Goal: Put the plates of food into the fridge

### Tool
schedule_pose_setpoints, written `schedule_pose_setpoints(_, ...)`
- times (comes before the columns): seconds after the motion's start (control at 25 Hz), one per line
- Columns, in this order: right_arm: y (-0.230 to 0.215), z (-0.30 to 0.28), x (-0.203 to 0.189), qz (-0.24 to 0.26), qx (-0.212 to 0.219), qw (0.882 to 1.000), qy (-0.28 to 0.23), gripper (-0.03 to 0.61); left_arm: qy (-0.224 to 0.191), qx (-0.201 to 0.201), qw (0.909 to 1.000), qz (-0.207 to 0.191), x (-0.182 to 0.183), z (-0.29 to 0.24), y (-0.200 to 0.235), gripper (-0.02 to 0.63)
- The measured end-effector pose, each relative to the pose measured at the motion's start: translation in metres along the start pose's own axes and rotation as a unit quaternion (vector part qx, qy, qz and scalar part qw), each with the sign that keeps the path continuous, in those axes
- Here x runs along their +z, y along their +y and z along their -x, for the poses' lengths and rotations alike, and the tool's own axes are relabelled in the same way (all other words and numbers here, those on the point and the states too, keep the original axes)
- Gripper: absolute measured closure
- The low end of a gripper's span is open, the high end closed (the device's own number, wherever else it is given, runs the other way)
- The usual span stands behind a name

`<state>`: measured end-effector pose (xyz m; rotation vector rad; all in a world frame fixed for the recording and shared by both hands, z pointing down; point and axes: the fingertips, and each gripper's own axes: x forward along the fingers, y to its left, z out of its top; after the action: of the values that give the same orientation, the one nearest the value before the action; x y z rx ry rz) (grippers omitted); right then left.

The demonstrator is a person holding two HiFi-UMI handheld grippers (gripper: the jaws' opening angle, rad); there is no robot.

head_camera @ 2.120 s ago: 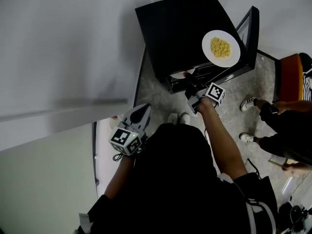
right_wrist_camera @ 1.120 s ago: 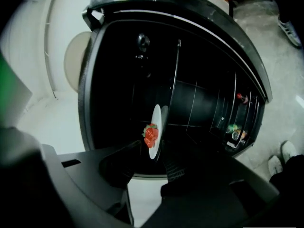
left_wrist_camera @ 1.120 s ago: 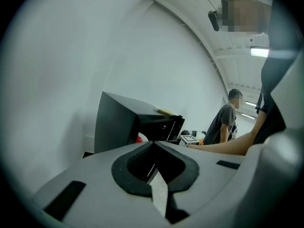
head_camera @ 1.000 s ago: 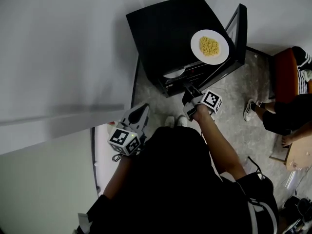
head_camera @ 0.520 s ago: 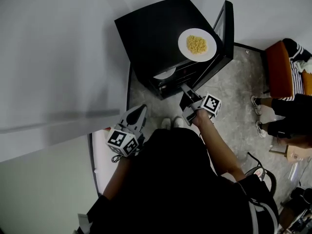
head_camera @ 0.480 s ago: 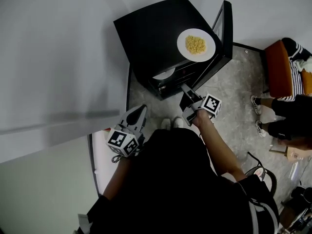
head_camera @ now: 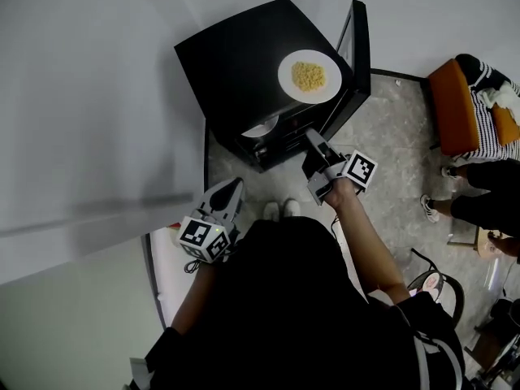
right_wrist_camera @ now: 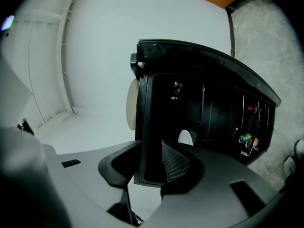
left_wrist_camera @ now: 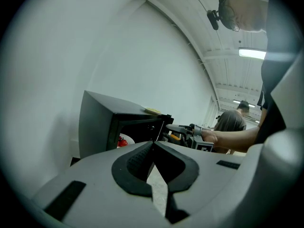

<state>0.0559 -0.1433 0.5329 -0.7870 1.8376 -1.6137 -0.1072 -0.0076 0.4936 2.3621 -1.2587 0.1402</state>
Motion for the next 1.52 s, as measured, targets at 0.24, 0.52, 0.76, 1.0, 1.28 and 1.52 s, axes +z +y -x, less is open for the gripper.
schedule_pose_setpoints(0.24, 0.017, 0.003, 0.018, 0.007, 0.008, 1.0, -0.012, 0.451, 0.003, -0.01, 1.0, 0.0, 0.0, -0.007, -0.002, 0.592)
schedule_pose_setpoints(0.52, 0.038, 0.0, 0.035, 0.0, 0.026, 0.999, -0.024, 0.451, -0.006, -0.007, 1.0, 0.003, 0.005, -0.005, 0.0, 0.592)
schedule_pose_setpoints(0.76, 0.046, -0.013, 0.065, 0.01, 0.023, 0.999, -0.029, 0.451, -0.004, 0.0, 1.0, 0.004, 0.008, -0.01, 0.004, 0.592)
schedule_pose_setpoints(1.0, 0.058, -0.024, 0.073, -0.002, 0.033, 0.999, -0.031, 0.451, -0.009, 0.009, 0.9999, 0.006, 0.01, -0.005, 0.008, 0.592)
schedule_pose_setpoints(1.28, 0.053, -0.027, 0.081, -0.03, 0.022, 0.998, -0.053, 0.525, -0.018, 0.014, 0.9997, 0.007, 0.013, -0.002, 0.012, 0.592)
schedule_pose_setpoints(1.52, 0.056, -0.022, 0.077, -0.038, 0.022, 0.998, -0.046, 0.531, -0.02, 0.013, 0.9997, 0.008, 0.015, 0.003, 0.013, 0.592)
